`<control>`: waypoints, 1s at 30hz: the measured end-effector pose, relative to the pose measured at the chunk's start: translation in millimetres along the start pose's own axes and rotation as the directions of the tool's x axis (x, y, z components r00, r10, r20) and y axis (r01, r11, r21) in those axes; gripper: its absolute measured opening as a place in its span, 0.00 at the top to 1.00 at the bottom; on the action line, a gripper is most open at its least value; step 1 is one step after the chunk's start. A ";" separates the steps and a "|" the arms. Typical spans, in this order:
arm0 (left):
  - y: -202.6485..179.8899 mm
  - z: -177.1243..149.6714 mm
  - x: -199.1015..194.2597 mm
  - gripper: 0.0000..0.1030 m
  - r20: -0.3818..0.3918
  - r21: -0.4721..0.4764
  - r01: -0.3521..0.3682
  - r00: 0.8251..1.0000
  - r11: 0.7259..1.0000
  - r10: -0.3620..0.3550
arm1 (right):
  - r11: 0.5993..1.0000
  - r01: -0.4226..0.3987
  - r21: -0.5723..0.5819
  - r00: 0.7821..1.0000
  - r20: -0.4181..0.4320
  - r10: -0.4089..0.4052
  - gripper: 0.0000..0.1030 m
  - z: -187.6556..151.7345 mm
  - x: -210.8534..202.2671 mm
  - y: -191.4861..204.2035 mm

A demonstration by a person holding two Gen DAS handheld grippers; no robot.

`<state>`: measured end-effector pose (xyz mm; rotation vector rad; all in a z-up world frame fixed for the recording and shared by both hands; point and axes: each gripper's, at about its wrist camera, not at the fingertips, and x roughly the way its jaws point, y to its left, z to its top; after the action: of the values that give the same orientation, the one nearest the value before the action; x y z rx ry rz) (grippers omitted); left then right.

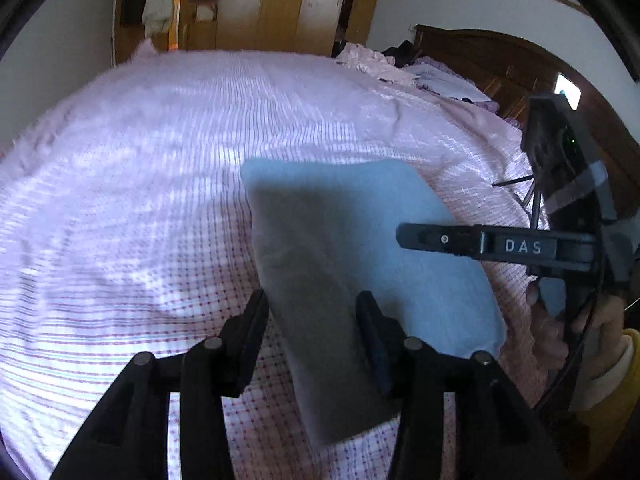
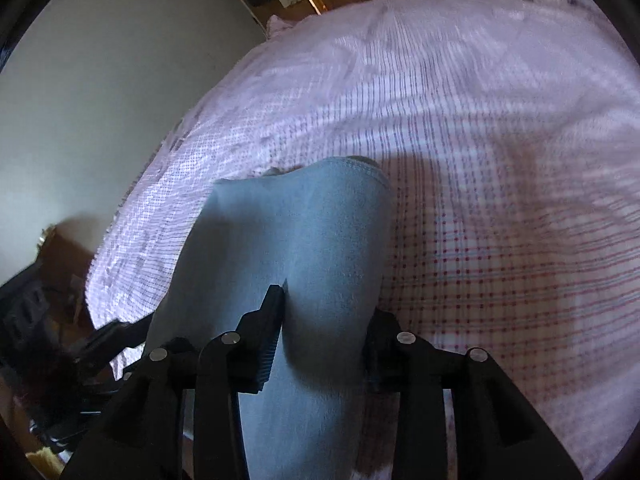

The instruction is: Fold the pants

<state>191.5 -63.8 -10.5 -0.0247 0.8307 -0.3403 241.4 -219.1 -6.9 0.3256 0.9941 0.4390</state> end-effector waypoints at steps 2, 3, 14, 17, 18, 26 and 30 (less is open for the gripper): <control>-6.2 0.2 -9.8 0.55 0.024 0.010 -0.014 1.000 1.000 0.014 | 0.999 0.044 -0.022 0.999 0.012 -0.044 0.72 -4.0 -12.0 7.3; -9.5 -1.7 -14.3 0.57 0.035 0.018 -0.022 0.999 1.000 0.022 | 0.996 0.082 -0.038 0.997 0.008 -0.082 0.72 -7.3 -16.2 10.0; -25.5 -15.2 -1.1 0.82 -0.066 0.090 -0.075 0.994 0.993 0.082 | 0.989 0.129 -0.070 0.992 0.020 -0.128 0.72 -49.4 -69.7 16.9; -12.8 -22.3 5.4 0.81 -0.089 0.026 -0.062 0.994 0.998 0.064 | 0.991 0.099 -0.089 0.995 -0.008 -0.101 0.74 -63.5 -66.4 21.1; -11.0 -23.7 6.6 0.81 -0.088 0.019 -0.058 0.994 0.998 0.060 | 0.991 0.098 -0.096 0.995 -0.019 -0.101 0.74 -68.3 -62.0 21.8; -0.4 -30.6 17.2 0.75 -0.075 0.002 -0.060 0.995 0.998 0.060 | 0.991 0.123 -0.046 0.990 -0.069 -0.126 0.71 -86.8 -20.6 0.8; 3.5 -29.9 12.1 0.70 -0.071 -0.035 -0.062 0.996 0.997 0.060 | 0.993 0.118 -0.019 0.992 -0.040 -0.118 0.71 -89.8 -27.8 0.9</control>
<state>178.3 -60.9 -40.0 -0.0225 0.9055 -0.2693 151.1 -226.3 -31.9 0.2420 1.0436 0.3476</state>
